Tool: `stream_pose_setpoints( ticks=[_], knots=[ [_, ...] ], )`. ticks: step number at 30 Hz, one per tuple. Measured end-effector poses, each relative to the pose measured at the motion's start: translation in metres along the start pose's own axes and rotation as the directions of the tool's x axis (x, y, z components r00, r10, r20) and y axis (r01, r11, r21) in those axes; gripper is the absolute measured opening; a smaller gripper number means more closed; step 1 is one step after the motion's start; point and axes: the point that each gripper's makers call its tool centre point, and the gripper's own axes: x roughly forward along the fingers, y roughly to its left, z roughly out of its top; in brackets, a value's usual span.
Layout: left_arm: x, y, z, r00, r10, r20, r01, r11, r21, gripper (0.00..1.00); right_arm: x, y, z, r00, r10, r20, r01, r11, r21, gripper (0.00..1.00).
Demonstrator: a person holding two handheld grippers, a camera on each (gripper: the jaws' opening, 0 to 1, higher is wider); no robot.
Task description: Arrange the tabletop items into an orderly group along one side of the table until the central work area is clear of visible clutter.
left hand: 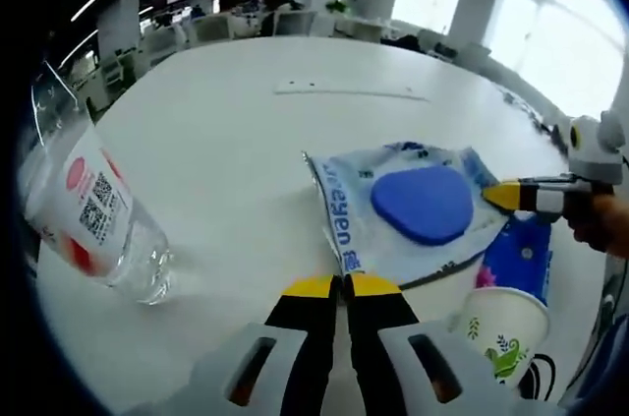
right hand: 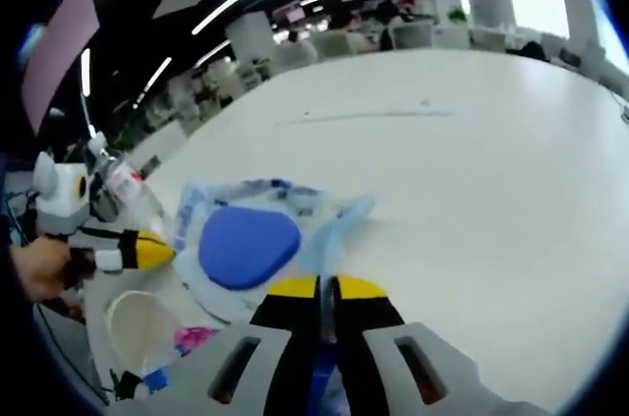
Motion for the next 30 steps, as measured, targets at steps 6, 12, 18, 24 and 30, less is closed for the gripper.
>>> stream_pose_setpoints(
  ticks=[6, 12, 18, 24, 30],
  knots=[
    [0.0000, -0.0005, 0.0002, 1.000, 0.005, -0.006, -0.005, 1.000, 0.007, 0.03, -0.0002, -0.0007, 0.0003, 1.000, 0.000, 0.000, 0.000, 1.000, 0.002, 0.01],
    [0.0000, -0.0008, 0.0001, 1.000, 0.010, -0.008, -0.010, 1.000, 0.013, 0.03, -0.0002, -0.0017, 0.0003, 1.000, 0.001, 0.007, -0.002, 1.000, 0.024, 0.01],
    [-0.0001, -0.0014, -0.0004, 1.000, 0.015, -0.024, -0.015, 1.000, 0.020, 0.03, -0.0005, -0.0019, 0.0000, 1.000, 0.012, 0.024, -0.013, 0.999, 0.031, 0.01],
    [0.0023, 0.0010, -0.0004, 0.999, 0.024, -0.029, -0.024, 1.000, -0.012, 0.04, -0.0003, -0.0013, 0.0007, 1.000, 0.013, 0.023, -0.013, 0.999, 0.036, 0.01],
    [0.0036, 0.0027, -0.0005, 0.999, 0.032, -0.018, -0.032, 0.999, -0.030, 0.05, 0.0004, -0.0019, 0.0013, 0.999, 0.024, 0.026, -0.024, 0.999, 0.025, 0.02]
  ],
)
